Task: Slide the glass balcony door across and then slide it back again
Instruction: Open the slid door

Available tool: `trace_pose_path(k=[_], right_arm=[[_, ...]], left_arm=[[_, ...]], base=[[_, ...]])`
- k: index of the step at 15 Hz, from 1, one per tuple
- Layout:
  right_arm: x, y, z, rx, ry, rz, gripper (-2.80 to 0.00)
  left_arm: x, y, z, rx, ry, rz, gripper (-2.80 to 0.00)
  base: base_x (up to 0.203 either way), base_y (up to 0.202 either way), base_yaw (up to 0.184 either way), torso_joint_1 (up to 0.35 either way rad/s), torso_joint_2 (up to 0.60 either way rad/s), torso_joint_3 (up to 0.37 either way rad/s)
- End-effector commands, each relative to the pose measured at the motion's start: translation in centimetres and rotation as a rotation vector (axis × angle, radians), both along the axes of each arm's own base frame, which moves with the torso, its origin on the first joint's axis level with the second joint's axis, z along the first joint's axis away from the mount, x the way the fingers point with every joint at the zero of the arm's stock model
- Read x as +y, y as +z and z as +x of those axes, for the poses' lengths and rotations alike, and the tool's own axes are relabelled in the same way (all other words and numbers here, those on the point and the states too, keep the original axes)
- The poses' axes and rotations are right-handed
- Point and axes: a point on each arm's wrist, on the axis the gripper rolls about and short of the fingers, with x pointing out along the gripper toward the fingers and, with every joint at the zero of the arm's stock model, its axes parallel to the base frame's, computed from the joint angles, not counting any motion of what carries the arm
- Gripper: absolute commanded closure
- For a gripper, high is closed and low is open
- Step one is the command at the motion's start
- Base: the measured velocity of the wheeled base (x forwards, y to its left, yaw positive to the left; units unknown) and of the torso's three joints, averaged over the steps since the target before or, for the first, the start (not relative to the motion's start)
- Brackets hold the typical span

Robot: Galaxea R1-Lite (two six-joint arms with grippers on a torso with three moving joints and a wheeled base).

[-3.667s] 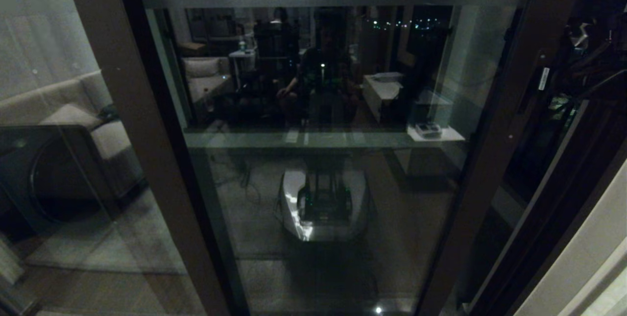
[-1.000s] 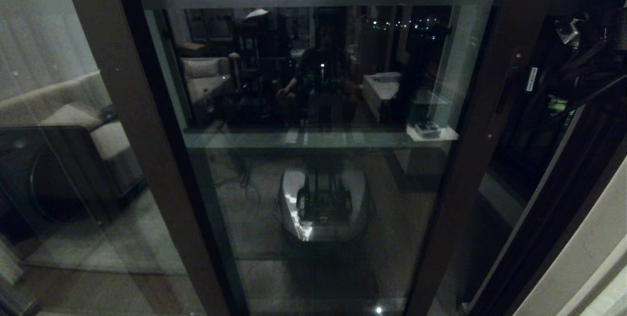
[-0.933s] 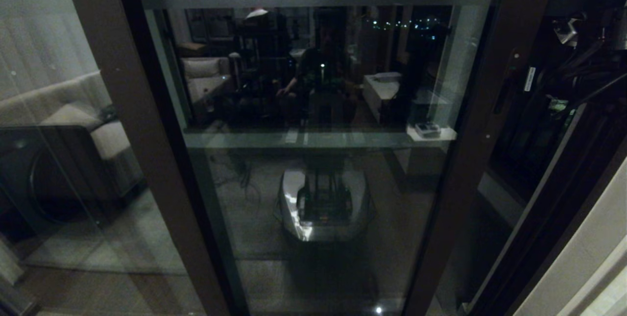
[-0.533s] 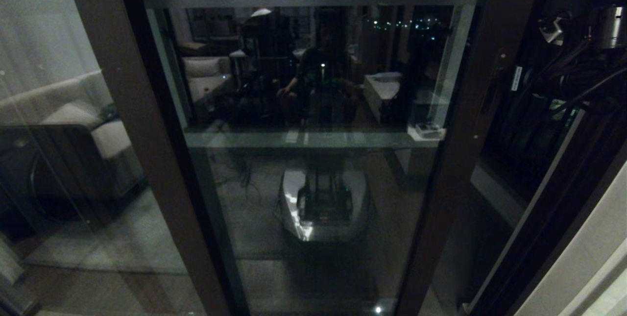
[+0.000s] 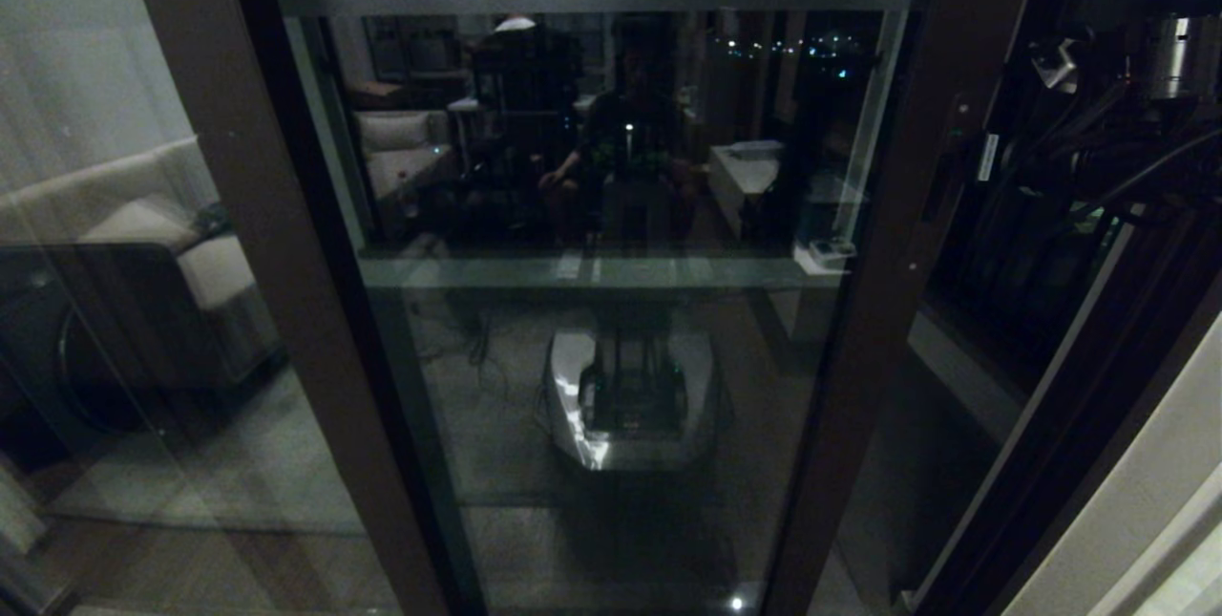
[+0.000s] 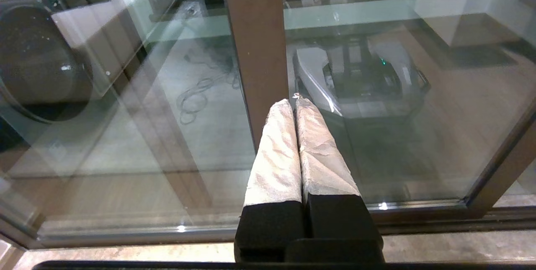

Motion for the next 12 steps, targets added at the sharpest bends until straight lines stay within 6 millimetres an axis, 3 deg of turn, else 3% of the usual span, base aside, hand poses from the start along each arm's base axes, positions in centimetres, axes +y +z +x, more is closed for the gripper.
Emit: trace_pose_path(k=[1,12], right_arm=[[0.6,-0.4,0.3,0.013,0.017,0.014,0.0],[2.4,-0.5,0.3,0.018,0.058,0.031,0.0]], left_arm=[[0.0,0.0,0.0,0.001,0.0,0.0,0.0],[0.0,0.0,0.0,0.001,0.0,0.0,0.0]], base=[[0.0,0.0,0.0,0.0,0.0,0.0],[0.0,0.0,0.0,0.0,0.0,0.0]])
